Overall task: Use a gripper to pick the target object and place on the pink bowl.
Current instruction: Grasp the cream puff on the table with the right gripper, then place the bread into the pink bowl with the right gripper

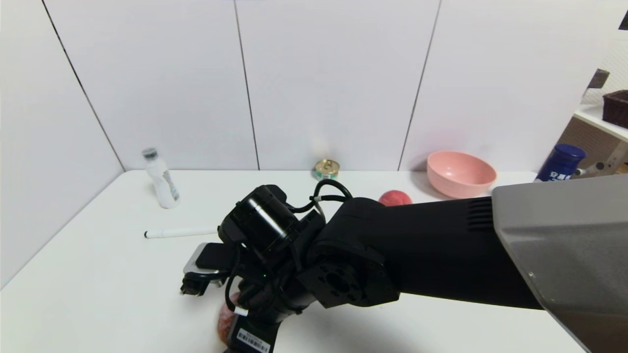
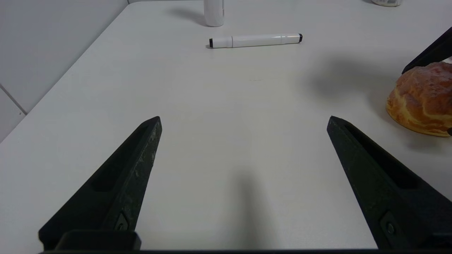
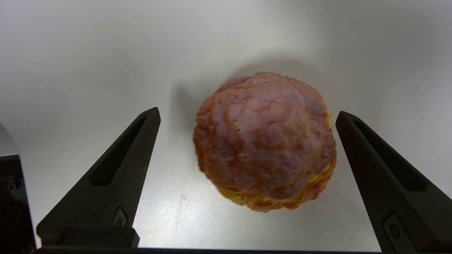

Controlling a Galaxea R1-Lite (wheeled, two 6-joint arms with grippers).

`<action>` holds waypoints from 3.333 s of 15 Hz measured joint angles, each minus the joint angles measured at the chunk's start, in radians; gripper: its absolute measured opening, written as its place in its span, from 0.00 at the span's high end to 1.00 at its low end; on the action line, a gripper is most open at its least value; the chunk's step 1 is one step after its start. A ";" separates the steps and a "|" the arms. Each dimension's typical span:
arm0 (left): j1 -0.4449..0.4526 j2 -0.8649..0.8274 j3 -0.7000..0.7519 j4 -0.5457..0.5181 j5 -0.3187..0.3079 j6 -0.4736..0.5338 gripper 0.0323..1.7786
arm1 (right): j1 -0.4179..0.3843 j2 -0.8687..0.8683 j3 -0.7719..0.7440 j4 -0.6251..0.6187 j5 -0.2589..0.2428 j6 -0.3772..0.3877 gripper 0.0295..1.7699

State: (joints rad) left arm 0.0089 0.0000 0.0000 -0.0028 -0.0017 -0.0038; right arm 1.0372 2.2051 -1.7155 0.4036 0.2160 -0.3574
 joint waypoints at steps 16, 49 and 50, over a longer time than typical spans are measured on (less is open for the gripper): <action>0.000 0.000 0.000 0.000 0.000 0.000 0.05 | -0.033 0.013 0.016 0.005 -0.035 -0.004 0.53; 0.000 0.000 0.000 0.000 0.000 0.000 0.05 | -1.009 -0.143 -0.188 -0.001 -0.026 -0.001 0.55; 0.000 0.000 0.000 0.000 0.000 0.000 0.05 | -1.029 -0.133 -0.190 -0.002 -0.026 -0.002 0.55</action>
State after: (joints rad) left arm 0.0089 0.0000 0.0000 -0.0028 -0.0017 -0.0038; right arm 0.0085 2.0726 -1.9051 0.4015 0.1900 -0.3594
